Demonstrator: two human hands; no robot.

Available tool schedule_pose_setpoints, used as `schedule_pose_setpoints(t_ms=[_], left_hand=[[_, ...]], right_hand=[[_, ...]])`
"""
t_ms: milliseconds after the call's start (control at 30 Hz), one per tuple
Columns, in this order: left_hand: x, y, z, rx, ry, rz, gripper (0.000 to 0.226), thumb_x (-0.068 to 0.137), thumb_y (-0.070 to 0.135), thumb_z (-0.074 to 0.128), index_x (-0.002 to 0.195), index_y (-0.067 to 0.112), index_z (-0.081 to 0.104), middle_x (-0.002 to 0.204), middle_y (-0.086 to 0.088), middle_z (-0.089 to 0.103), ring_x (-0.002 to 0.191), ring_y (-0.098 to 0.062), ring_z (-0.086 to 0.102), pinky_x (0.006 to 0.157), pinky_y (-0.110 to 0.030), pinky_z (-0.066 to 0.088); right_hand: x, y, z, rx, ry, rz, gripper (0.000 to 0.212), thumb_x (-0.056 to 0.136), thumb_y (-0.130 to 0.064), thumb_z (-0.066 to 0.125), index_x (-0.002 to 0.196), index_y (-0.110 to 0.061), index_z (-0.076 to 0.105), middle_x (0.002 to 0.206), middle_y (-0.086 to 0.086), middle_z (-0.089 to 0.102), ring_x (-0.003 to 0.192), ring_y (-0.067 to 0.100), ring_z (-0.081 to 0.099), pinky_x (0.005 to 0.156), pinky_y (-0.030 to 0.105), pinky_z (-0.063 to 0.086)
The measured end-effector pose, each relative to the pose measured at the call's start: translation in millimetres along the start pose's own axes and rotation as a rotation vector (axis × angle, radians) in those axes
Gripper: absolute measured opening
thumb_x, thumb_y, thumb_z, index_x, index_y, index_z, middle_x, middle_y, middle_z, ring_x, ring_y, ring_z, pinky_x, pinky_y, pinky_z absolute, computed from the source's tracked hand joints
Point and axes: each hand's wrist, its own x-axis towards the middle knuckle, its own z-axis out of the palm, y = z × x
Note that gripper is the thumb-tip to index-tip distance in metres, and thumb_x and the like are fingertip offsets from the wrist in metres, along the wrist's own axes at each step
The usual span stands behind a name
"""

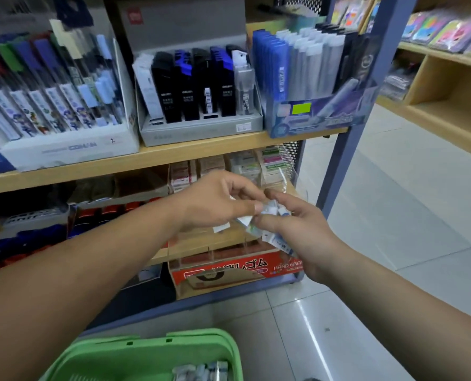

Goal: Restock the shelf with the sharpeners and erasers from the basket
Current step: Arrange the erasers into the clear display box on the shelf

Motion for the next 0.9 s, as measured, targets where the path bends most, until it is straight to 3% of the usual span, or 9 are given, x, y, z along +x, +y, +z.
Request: schedule_pose_setpoints(t_ms=[133, 233, 333, 433, 500, 600, 767, 900], left_hand=[[2, -3, -2, -0.106, 0.087, -0.06, 0.01, 0.091, 0.02, 0.079, 0.097, 0.014, 0.074, 0.079, 0.009, 0.073, 0.071, -0.003, 0.064, 0.061, -0.017, 0.051], [-2, -10, -1, -0.399, 0.215, -0.172, 0.008, 0.095, 0.024, 0.075, 0.099, 0.019, 0.071, 0.087, 0.003, 0.074, 0.07, -0.015, 0.061, 0.048, -0.026, 0.043], [-6, -20, 6, -0.545, 0.281, -0.237, 0.01, 0.093, 0.031, 0.076, 0.095, 0.024, 0.07, 0.09, 0.0, 0.074, 0.063, -0.021, 0.058, 0.055, -0.03, 0.035], [-11, -30, 7, -0.401, 0.263, -0.224, 0.021, 0.089, 0.029, 0.081, 0.089, 0.014, 0.067, 0.088, -0.009, 0.073, 0.068, -0.025, 0.061, 0.062, -0.038, 0.047], [-14, -31, 3, -0.277, 0.247, -0.172, 0.021, 0.089, 0.027, 0.081, 0.095, 0.013, 0.067, 0.097, -0.012, 0.074, 0.074, -0.019, 0.065, 0.061, -0.033, 0.052], [-14, -27, -1, -0.165, 0.157, -0.117, 0.022, 0.096, 0.028, 0.073, 0.117, 0.027, 0.066, 0.098, -0.005, 0.072, 0.072, -0.01, 0.063, 0.059, -0.023, 0.051], [-3, -28, -1, -0.001, 0.104, -0.067, 0.02, 0.098, 0.03, 0.069, 0.118, 0.028, 0.07, 0.102, -0.001, 0.072, 0.067, 0.006, 0.062, 0.058, -0.011, 0.047], [-1, -31, -6, 0.006, 0.05, -0.042, 0.032, 0.089, 0.023, 0.081, 0.119, 0.03, 0.07, 0.106, 0.003, 0.073, 0.089, -0.007, 0.071, 0.076, -0.022, 0.058]], right_hand=[[2, -2, 0, 0.055, -0.003, -0.022, 0.056, 0.081, -0.017, 0.087, 0.129, -0.038, 0.068, 0.112, 0.005, 0.078, 0.09, 0.032, 0.079, 0.083, 0.054, 0.064], [1, -6, 1, 0.171, -0.009, 0.011, 0.042, 0.087, -0.011, 0.082, 0.123, -0.03, 0.07, 0.104, 0.008, 0.08, 0.09, 0.032, 0.079, 0.081, 0.048, 0.064], [2, -8, 4, 0.21, 0.014, 0.018, 0.037, 0.089, -0.009, 0.079, 0.122, -0.023, 0.07, 0.107, 0.011, 0.08, 0.094, 0.032, 0.079, 0.093, 0.051, 0.059], [1, -9, 4, 0.193, 0.061, 0.012, 0.031, 0.091, -0.008, 0.077, 0.119, -0.02, 0.071, 0.104, 0.011, 0.08, 0.09, 0.031, 0.079, 0.091, 0.05, 0.06], [0, -10, 4, 0.14, 0.089, 0.008, 0.027, 0.091, -0.009, 0.077, 0.114, -0.022, 0.072, 0.101, 0.011, 0.08, 0.09, 0.032, 0.079, 0.088, 0.053, 0.062], [2, -11, 5, 0.119, 0.126, 0.019, 0.027, 0.09, -0.007, 0.076, 0.113, -0.02, 0.073, 0.097, 0.012, 0.08, 0.091, 0.034, 0.078, 0.088, 0.058, 0.06], [4, -13, 7, 0.056, 0.19, -0.03, 0.026, 0.09, -0.01, 0.078, 0.11, -0.025, 0.071, 0.099, 0.004, 0.08, 0.081, 0.025, 0.08, 0.086, 0.054, 0.061], [7, -11, 3, 0.053, 0.2, -0.046, 0.025, 0.09, -0.012, 0.079, 0.109, -0.026, 0.071, 0.096, 0.001, 0.08, 0.081, 0.025, 0.08, 0.084, 0.054, 0.062]])
